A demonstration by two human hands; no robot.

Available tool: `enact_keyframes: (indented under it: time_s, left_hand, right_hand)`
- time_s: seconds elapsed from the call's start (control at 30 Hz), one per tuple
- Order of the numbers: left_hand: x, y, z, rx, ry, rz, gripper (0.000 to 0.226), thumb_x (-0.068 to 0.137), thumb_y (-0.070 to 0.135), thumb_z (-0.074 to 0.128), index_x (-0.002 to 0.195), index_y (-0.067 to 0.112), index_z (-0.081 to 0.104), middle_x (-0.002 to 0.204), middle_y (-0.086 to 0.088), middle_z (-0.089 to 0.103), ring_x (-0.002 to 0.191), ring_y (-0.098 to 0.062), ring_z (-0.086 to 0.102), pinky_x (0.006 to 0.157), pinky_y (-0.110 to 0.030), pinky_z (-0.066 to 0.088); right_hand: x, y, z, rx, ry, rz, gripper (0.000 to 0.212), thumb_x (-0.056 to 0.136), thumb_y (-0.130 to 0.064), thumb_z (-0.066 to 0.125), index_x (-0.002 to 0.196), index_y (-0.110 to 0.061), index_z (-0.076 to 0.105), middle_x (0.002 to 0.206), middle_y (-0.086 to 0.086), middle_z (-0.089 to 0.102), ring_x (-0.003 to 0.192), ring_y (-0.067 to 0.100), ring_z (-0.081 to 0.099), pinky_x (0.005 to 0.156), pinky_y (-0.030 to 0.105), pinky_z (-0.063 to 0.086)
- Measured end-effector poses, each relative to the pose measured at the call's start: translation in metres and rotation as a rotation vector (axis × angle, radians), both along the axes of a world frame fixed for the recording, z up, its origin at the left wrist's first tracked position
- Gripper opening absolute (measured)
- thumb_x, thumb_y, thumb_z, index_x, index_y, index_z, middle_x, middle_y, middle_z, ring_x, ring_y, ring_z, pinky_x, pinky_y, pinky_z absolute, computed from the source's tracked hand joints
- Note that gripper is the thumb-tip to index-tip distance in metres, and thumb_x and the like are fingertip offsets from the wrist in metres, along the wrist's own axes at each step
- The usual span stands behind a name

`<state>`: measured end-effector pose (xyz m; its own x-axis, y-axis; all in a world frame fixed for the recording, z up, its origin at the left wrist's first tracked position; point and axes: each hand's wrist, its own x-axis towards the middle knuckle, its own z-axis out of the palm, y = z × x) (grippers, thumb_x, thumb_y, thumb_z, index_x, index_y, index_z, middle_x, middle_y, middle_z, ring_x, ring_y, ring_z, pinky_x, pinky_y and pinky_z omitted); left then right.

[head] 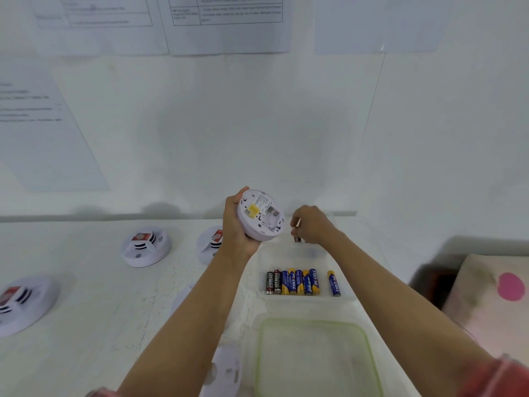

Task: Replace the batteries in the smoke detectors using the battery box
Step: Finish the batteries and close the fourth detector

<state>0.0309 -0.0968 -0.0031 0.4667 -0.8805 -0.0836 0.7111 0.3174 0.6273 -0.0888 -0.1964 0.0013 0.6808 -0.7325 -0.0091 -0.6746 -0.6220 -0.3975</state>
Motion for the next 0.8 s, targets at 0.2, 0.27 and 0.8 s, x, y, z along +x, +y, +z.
enact_keyframes:
  time_s: [0.2, 0.27, 0.8]
  left_hand:
    - [0.001, 0.009, 0.003, -0.04, 0.034, -0.067, 0.031, 0.088, 0.035, 0.044, 0.07, 0.025, 0.066, 0.097, -0.005, 0.057, 0.109, -0.029, 0.045, 0.111, -0.055, 0.023]
    - [0.0, 0.013, 0.005, -0.058, 0.042, -0.09, 0.03, 0.085, 0.035, 0.046, 0.067, 0.025, 0.068, 0.098, -0.005, 0.058, 0.108, -0.03, 0.045, 0.111, -0.056, 0.022]
    - [-0.018, 0.045, 0.019, -0.089, 0.062, -0.17, 0.02, 0.071, 0.038, 0.05, 0.082, 0.025, 0.059, 0.094, -0.01, 0.062, 0.092, -0.029, 0.053, 0.087, -0.048, 0.039]
  right_hand:
    - [-0.013, 0.003, 0.015, 0.005, -0.239, -0.046, 0.018, 0.083, -0.01, 0.064, 0.098, 0.0, 0.062, 0.105, 0.015, 0.062, 0.089, 0.025, 0.058, 0.076, 0.026, 0.041]
    - [-0.016, 0.005, 0.022, 0.017, -0.321, -0.069, 0.016, 0.081, -0.01, 0.066, 0.094, -0.001, 0.063, 0.1, 0.014, 0.062, 0.081, 0.018, 0.054, 0.073, 0.025, 0.041]
    - [-0.025, 0.064, 0.067, 0.128, -0.789, 0.133, 0.015, 0.076, 0.002, 0.068, 0.081, -0.011, 0.063, 0.079, 0.0, 0.064, 0.059, 0.004, 0.063, 0.066, 0.019, 0.053]
